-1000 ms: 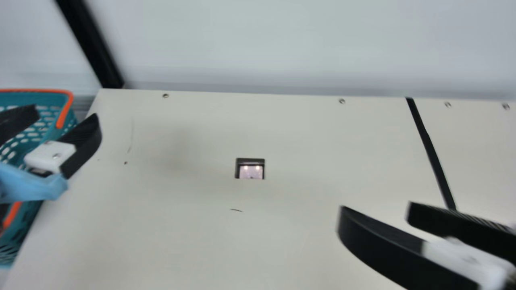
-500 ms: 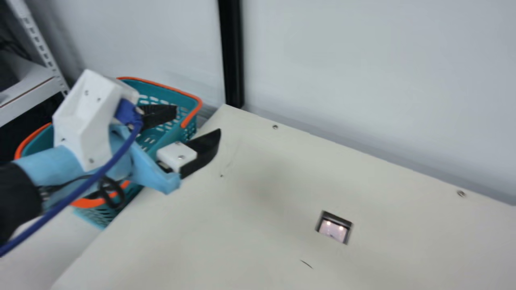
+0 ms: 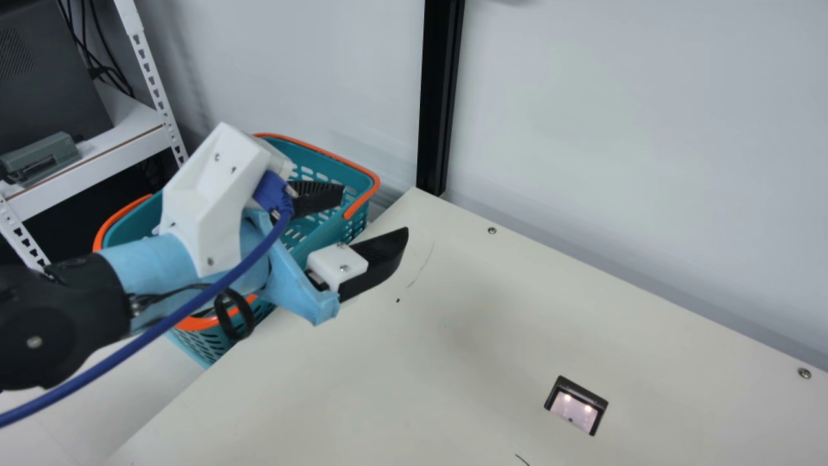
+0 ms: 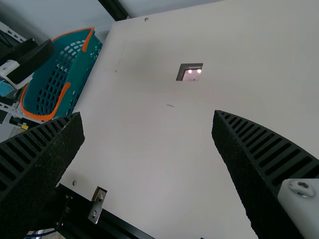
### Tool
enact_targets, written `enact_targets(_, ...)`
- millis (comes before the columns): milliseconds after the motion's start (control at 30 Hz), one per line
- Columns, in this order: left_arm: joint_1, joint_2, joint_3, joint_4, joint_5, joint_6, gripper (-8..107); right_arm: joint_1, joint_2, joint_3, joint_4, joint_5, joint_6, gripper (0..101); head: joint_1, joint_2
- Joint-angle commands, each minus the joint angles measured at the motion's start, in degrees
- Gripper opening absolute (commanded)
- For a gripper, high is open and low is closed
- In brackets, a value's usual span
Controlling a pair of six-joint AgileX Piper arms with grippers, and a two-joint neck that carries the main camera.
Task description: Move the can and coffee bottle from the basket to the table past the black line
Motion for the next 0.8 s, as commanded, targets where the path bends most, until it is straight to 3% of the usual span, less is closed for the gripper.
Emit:
enact_targets(0,-0.1,0.0,0.0,1.2,0.0,-1.2,90,0.0,0.0,0.0,0.0,0.0,0.0,101,-1.2,0.7)
enact_targets(333,6.9,2.3,-5.3,3.1,-0.9,-7.3,90,0.0,0.0,0.0,0.0,0.0,0.0,101,-1.2,0.7)
enact_targets(767,20.4,13.1,-20.2,2.4,5.4,-10.1,90,0.0,0.0,0.0,0.0,0.0,0.0,101,-1.2,0.7)
